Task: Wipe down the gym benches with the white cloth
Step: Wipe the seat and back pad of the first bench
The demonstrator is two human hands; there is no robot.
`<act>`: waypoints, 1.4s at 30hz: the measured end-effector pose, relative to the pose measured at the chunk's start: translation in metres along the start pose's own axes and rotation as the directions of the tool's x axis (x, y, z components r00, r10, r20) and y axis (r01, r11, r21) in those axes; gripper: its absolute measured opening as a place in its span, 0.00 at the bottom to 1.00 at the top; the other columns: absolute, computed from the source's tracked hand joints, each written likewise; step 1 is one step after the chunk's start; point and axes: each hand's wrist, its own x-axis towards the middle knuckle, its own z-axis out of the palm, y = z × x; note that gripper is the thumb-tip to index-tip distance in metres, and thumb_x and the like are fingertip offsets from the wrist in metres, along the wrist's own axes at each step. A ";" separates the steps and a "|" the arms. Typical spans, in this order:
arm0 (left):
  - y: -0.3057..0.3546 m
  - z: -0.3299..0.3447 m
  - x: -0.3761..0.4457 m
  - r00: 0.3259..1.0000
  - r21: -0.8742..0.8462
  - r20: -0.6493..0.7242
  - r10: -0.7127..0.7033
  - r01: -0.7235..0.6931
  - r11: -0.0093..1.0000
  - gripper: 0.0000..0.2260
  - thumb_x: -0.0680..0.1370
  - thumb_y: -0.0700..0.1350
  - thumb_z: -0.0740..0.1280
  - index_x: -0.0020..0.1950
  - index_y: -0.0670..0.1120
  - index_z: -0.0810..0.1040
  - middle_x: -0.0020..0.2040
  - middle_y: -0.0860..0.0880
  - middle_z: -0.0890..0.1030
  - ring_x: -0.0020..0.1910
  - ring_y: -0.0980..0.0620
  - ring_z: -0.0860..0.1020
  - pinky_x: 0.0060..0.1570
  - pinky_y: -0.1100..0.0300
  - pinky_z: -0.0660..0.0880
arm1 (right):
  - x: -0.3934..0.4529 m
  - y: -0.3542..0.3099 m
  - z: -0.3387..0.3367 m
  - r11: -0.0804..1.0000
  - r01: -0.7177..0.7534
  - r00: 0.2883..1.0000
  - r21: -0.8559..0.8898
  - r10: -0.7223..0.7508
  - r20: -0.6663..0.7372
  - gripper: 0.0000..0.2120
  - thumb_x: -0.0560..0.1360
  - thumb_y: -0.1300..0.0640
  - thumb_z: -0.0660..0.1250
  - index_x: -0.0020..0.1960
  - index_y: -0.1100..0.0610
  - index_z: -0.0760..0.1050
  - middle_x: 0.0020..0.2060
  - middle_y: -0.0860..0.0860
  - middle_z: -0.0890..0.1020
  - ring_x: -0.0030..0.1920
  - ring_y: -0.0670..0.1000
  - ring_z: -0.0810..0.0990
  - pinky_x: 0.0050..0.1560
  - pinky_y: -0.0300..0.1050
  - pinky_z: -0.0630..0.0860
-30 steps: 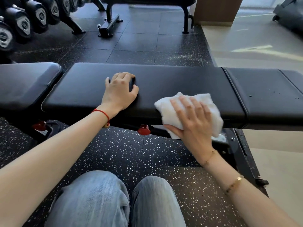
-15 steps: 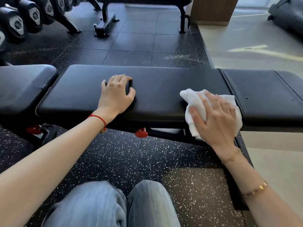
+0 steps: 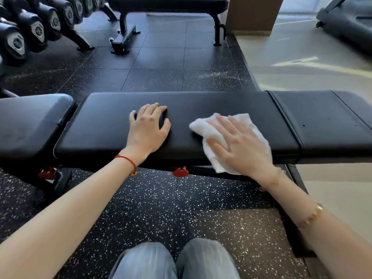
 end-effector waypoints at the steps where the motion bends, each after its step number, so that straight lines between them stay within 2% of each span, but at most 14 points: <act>1: 0.000 0.000 0.000 1.000 -0.005 0.005 0.001 -0.001 1.000 0.20 0.80 0.52 0.59 0.71 0.50 0.71 0.73 0.50 0.70 0.74 0.51 0.64 0.74 0.43 0.55 | -0.005 0.009 -0.002 0.999 -0.049 0.999 -0.024 0.049 0.002 0.33 0.79 0.34 0.42 0.80 0.46 0.54 0.79 0.44 0.59 0.79 0.50 0.55 0.77 0.48 0.47; 4: 0.002 0.000 0.001 1.000 -0.017 0.006 -0.001 0.001 1.000 0.19 0.80 0.52 0.60 0.70 0.50 0.72 0.72 0.50 0.71 0.73 0.50 0.65 0.73 0.41 0.55 | 0.015 0.033 -0.008 0.974 -0.216 0.973 -0.066 0.220 0.062 0.31 0.80 0.34 0.43 0.80 0.44 0.51 0.79 0.44 0.56 0.79 0.49 0.53 0.78 0.53 0.48; 7: 0.004 0.001 0.003 1.000 -0.034 -0.013 -0.005 0.004 0.999 0.18 0.79 0.51 0.61 0.67 0.49 0.74 0.70 0.49 0.73 0.72 0.49 0.66 0.72 0.40 0.56 | 0.064 0.024 -0.008 0.946 -0.325 0.941 -0.009 0.325 0.095 0.31 0.82 0.36 0.45 0.81 0.48 0.53 0.80 0.48 0.54 0.80 0.53 0.51 0.78 0.55 0.46; 9: 0.005 0.002 0.003 1.000 -0.050 -0.022 -0.014 0.013 0.999 0.18 0.78 0.51 0.61 0.66 0.49 0.74 0.69 0.49 0.74 0.71 0.48 0.67 0.72 0.40 0.57 | 0.083 0.002 -0.003 0.949 -0.314 0.944 0.024 0.310 0.114 0.30 0.82 0.38 0.47 0.80 0.49 0.53 0.81 0.49 0.53 0.80 0.55 0.50 0.78 0.55 0.46; 12: 0.002 0.002 0.003 1.000 -0.051 -0.018 -0.011 0.010 0.999 0.19 0.78 0.52 0.61 0.68 0.49 0.74 0.70 0.50 0.73 0.72 0.49 0.66 0.72 0.39 0.56 | 0.068 -0.024 0.006 0.980 -0.195 0.978 0.035 0.192 0.081 0.30 0.82 0.38 0.50 0.80 0.48 0.52 0.80 0.48 0.54 0.80 0.53 0.51 0.78 0.53 0.46; 15: 0.000 0.003 0.003 1.000 -0.046 -0.010 -0.006 0.005 0.999 0.20 0.79 0.53 0.60 0.69 0.49 0.74 0.71 0.50 0.72 0.73 0.49 0.65 0.73 0.40 0.56 | 0.027 -0.019 0.005 0.996 -0.093 0.995 -0.019 0.093 0.027 0.31 0.80 0.33 0.44 0.79 0.42 0.52 0.79 0.41 0.56 0.79 0.48 0.53 0.78 0.53 0.50; 17: 0.000 0.003 0.003 1.000 -0.040 -0.013 0.003 -0.003 0.999 0.20 0.79 0.52 0.60 0.69 0.49 0.74 0.70 0.50 0.73 0.73 0.49 0.65 0.72 0.40 0.56 | 0.011 0.002 -0.003 0.992 -0.118 0.993 -0.038 0.119 0.019 0.31 0.79 0.32 0.43 0.79 0.41 0.53 0.79 0.40 0.57 0.78 0.45 0.55 0.78 0.52 0.52; 20: 0.001 0.003 0.004 1.000 -0.029 -0.014 0.004 -0.005 1.000 0.19 0.79 0.52 0.60 0.69 0.48 0.74 0.70 0.50 0.73 0.72 0.48 0.66 0.71 0.38 0.57 | 0.023 0.039 -0.012 0.963 -0.267 0.962 -0.045 0.270 0.053 0.30 0.80 0.33 0.46 0.79 0.42 0.54 0.79 0.43 0.58 0.78 0.49 0.56 0.77 0.53 0.51; 23: 0.002 0.004 0.004 1.000 -0.022 -0.004 0.008 -0.008 1.000 0.19 0.79 0.52 0.60 0.68 0.48 0.74 0.69 0.49 0.73 0.71 0.47 0.66 0.70 0.38 0.58 | 0.059 0.034 -0.015 0.934 -0.356 0.930 -0.044 0.358 0.087 0.30 0.82 0.35 0.46 0.80 0.47 0.54 0.80 0.47 0.56 0.79 0.52 0.53 0.77 0.53 0.48; 27: 0.003 0.001 0.004 1.000 -0.008 0.019 0.006 -0.005 1.000 0.19 0.79 0.51 0.60 0.69 0.47 0.73 0.69 0.48 0.73 0.71 0.47 0.65 0.71 0.38 0.57 | 0.075 -0.006 -0.008 0.971 -0.239 0.965 -0.019 0.240 0.107 0.31 0.82 0.38 0.49 0.81 0.50 0.53 0.80 0.47 0.54 0.80 0.51 0.52 0.78 0.54 0.48; 30: 0.003 0.000 0.003 0.999 -0.002 0.040 0.008 -0.008 1.000 0.20 0.79 0.52 0.59 0.70 0.47 0.72 0.71 0.48 0.71 0.72 0.47 0.64 0.72 0.38 0.56 | 0.052 -0.017 -0.005 0.984 -0.166 0.984 0.062 0.161 0.073 0.31 0.82 0.38 0.52 0.80 0.50 0.55 0.80 0.46 0.57 0.80 0.49 0.53 0.78 0.52 0.48; 32: 0.002 0.001 0.003 0.999 0.000 0.037 0.009 -0.009 1.000 0.20 0.79 0.52 0.59 0.70 0.48 0.72 0.71 0.48 0.71 0.73 0.47 0.64 0.72 0.38 0.56 | 0.032 -0.014 -0.004 0.988 -0.144 0.989 0.048 0.142 0.033 0.31 0.81 0.36 0.51 0.80 0.48 0.56 0.79 0.44 0.59 0.79 0.47 0.54 0.78 0.51 0.49; 37: 0.003 0.000 0.001 1.000 -0.009 0.030 0.005 -0.005 1.000 0.20 0.79 0.51 0.60 0.69 0.48 0.73 0.71 0.48 0.72 0.73 0.47 0.65 0.72 0.39 0.57 | -0.008 0.016 -0.001 0.973 -0.228 0.971 -0.037 0.224 -0.081 0.34 0.78 0.33 0.41 0.78 0.46 0.61 0.77 0.42 0.64 0.77 0.47 0.60 0.77 0.50 0.54; 42: 0.015 -0.004 0.000 1.000 0.068 0.018 0.011 -0.012 0.998 0.17 0.79 0.49 0.60 0.67 0.48 0.74 0.69 0.49 0.74 0.71 0.47 0.68 0.74 0.43 0.55 | -0.026 0.059 -0.003 0.958 -0.285 0.954 -0.041 0.279 -0.106 0.31 0.79 0.36 0.44 0.78 0.47 0.61 0.77 0.45 0.65 0.77 0.51 0.61 0.77 0.51 0.50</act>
